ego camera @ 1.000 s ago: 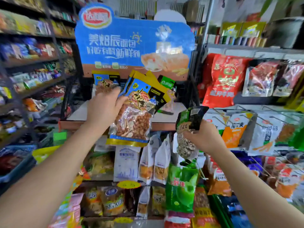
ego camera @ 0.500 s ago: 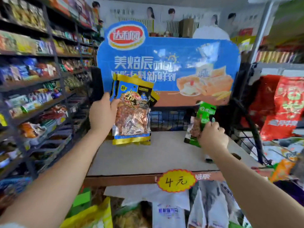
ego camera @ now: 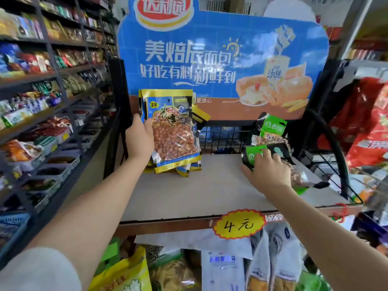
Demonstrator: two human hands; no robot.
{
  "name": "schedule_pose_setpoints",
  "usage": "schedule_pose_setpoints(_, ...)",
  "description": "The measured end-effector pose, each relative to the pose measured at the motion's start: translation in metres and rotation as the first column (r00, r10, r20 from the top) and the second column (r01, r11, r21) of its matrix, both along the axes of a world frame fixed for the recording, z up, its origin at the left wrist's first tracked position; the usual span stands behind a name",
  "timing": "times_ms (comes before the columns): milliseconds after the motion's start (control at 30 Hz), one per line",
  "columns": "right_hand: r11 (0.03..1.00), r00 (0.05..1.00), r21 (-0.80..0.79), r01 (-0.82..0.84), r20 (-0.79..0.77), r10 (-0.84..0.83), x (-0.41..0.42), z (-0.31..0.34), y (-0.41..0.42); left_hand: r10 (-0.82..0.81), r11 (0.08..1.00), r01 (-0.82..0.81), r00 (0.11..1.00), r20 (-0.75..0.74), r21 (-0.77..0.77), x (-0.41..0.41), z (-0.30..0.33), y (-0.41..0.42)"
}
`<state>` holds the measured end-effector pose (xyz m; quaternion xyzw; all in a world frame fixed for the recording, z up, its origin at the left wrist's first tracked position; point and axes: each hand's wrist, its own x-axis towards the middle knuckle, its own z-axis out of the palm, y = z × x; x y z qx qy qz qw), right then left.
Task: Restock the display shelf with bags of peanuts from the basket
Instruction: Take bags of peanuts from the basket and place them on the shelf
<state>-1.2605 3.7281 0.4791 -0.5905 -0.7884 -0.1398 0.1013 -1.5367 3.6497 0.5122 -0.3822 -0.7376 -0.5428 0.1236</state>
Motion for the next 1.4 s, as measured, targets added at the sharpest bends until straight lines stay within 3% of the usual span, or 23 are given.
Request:
schedule_pose_setpoints(100, 0.982, 0.975, 0.043, -0.182, -0.120, 0.186, -0.017, 0.018, -0.004, 0.019, 0.998, -0.015, 0.998, 0.062, -0.067, -0.011, -0.008, 0.000)
schedule_pose_setpoints(200, 0.885, 0.825, 0.114, -0.452, -0.324, 0.463, -0.056, 0.052, -0.002, -0.003, 0.997, 0.005, 1.000, 0.019, -0.082, -0.024, -0.014, -0.010)
schedule_pose_setpoints(267, 0.779, 0.728, 0.159, -0.606, -0.284, 0.624, -0.090, 0.081, 0.003, -0.059, 0.997, 0.058, 0.998, -0.023, -0.044, -0.023, -0.016, -0.018)
schedule_pose_setpoints(367, 0.678, 0.665, 0.123, -0.725, -0.134, 0.735, -0.137, 0.119, 0.012, -0.104, 0.994, 0.102, 0.991, -0.078, -0.029, -0.013, -0.012, -0.026)
schedule_pose_setpoints(533, 0.624, 0.655, -0.214, -0.752, -0.136, 0.743, -0.180, 0.138, 0.017, -0.187, 0.981, 0.186, 0.982, -0.016, -0.051, -0.005, -0.015, -0.036)
schedule_pose_setpoints(633, 0.583, 0.623, -0.259, -0.770, -0.105, 0.775, -0.188, 0.142, 0.016, -0.191, 0.968, 0.208, 0.974, 0.124, -0.140, -0.001, -0.021, -0.046)
schedule_pose_setpoints(700, 0.572, 0.603, -0.235, -0.786, -0.091, 0.792, -0.188, 0.147, 0.019, -0.201, 0.915, 0.240, 0.968, 0.149, -0.324, -0.001, -0.032, -0.054)
schedule_pose_setpoints(767, 0.575, 0.595, -0.193, -0.795, -0.059, 0.802, -0.188, 0.151, 0.019, -0.209, 0.784, 0.243, 0.970, 0.126, -0.571, -0.001, -0.044, -0.057)
schedule_pose_setpoints(833, 0.571, 0.581, -0.131, -0.810, -0.052, 0.812, -0.191, 0.149, 0.020, -0.202, 0.693, 0.213, 0.975, 0.098, -0.689, 0.002, -0.053, -0.054)
schedule_pose_setpoints(933, 0.574, 0.580, -0.085, -0.814, -0.141, 0.802, -0.192, 0.133, 0.024, -0.169, 0.735, 0.150, 0.985, 0.036, -0.662, 0.005, -0.056, -0.047)
schedule_pose_setpoints(1100, 0.605, 0.610, -0.080, -0.792, -0.136, 0.781, -0.180, 0.122, 0.032, -0.174, 0.795, 0.214, 0.977, 0.126, -0.567, 0.006, -0.052, -0.042)
schedule_pose_setpoints(1267, 0.756, 0.752, 0.012, -0.654, -0.101, 0.652, -0.189, 0.132, 0.039, -0.147, 0.766, 0.133, 0.989, 0.030, -0.629, 0.006, -0.058, -0.048)
schedule_pose_setpoints(1400, 0.822, 0.813, 0.002, -0.570, -0.144, 0.565, -0.179, 0.126, 0.055, -0.136, 0.743, 0.061, 0.989, -0.061, -0.666, 0.008, -0.062, -0.051)
